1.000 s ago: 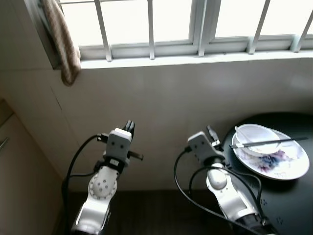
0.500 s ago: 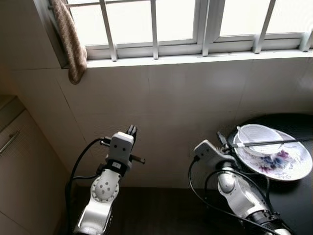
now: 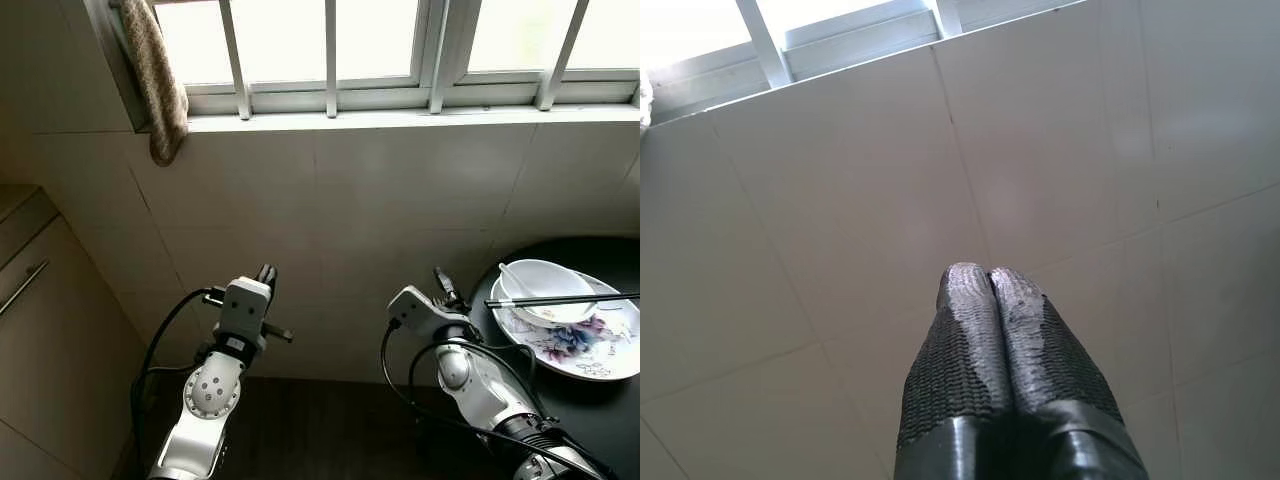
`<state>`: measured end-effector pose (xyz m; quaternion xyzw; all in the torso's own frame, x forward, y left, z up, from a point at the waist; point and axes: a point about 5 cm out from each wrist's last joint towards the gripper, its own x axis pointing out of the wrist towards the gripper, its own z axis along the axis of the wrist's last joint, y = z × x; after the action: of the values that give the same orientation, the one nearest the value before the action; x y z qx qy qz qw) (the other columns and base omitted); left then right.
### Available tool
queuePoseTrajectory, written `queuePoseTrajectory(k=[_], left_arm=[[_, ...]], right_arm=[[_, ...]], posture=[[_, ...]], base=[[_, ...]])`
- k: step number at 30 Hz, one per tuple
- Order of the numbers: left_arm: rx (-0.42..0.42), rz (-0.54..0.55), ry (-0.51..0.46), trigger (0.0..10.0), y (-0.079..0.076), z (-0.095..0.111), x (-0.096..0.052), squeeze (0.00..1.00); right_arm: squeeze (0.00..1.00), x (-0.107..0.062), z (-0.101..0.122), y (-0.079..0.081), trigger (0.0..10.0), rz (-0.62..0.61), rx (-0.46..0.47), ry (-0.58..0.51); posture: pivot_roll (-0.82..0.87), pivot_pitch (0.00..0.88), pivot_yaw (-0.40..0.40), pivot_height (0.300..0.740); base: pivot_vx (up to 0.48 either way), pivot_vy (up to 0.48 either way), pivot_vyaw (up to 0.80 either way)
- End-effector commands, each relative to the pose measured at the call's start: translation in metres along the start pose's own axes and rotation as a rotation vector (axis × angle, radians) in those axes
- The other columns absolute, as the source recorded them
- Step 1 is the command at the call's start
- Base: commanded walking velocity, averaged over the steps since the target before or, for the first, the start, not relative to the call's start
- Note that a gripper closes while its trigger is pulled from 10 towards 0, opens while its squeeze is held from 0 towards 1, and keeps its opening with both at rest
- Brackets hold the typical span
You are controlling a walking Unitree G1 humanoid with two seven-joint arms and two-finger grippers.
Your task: Kitchen organization
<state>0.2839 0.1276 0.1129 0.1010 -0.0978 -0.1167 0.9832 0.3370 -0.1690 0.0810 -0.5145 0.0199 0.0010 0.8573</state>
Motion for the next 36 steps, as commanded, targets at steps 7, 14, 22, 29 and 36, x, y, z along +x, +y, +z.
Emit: queuePoseTrajectory(k=[7, 14, 22, 29, 36], left_arm=[[0.008, 0.003, 0.024, 10.0, 0.003, -0.007, -0.003, 0.0], [0.006, -0.007, 0.03, 10.0, -0.001, -0.009, -0.003, 0.0], [0.008, -0.01, 0.033, 10.0, 0.0, -0.011, -0.002, 0.0], [0.006, -0.008, 0.037, 10.0, -0.001, -0.013, -0.003, 0.0], [0.004, -0.006, 0.041, 10.0, -0.001, -0.014, -0.003, 0.0]], right_arm=[[0.0, 0.002, -0.021, -0.01, 10.0, -0.082, -0.091, 0.127], [0.0, 0.001, -0.027, -0.009, 10.0, -0.082, -0.093, 0.14], [0.0, 0.004, -0.027, -0.01, 10.0, -0.083, -0.087, 0.151], [0.0, 0.005, -0.026, -0.011, 10.0, -0.092, -0.14, 0.124], [0.0, 0.006, -0.022, -0.01, 10.0, -0.081, -0.154, 0.095]], posture=[[-0.08, 0.0, 0.046, 0.74], [-0.08, 0.0, 0.05, 0.74], [-0.08, 0.0, 0.048, 0.74], [-0.09, 0.0, 0.044, 0.74], [-0.09, 0.0, 0.042, 0.74]], base=[[0.0, 0.0, 0.0], [0.0, 0.0, 0.0], [0.0, 0.0, -0.36], [0.0, 0.0, -0.11], [0.0, 0.0, 0.0]])
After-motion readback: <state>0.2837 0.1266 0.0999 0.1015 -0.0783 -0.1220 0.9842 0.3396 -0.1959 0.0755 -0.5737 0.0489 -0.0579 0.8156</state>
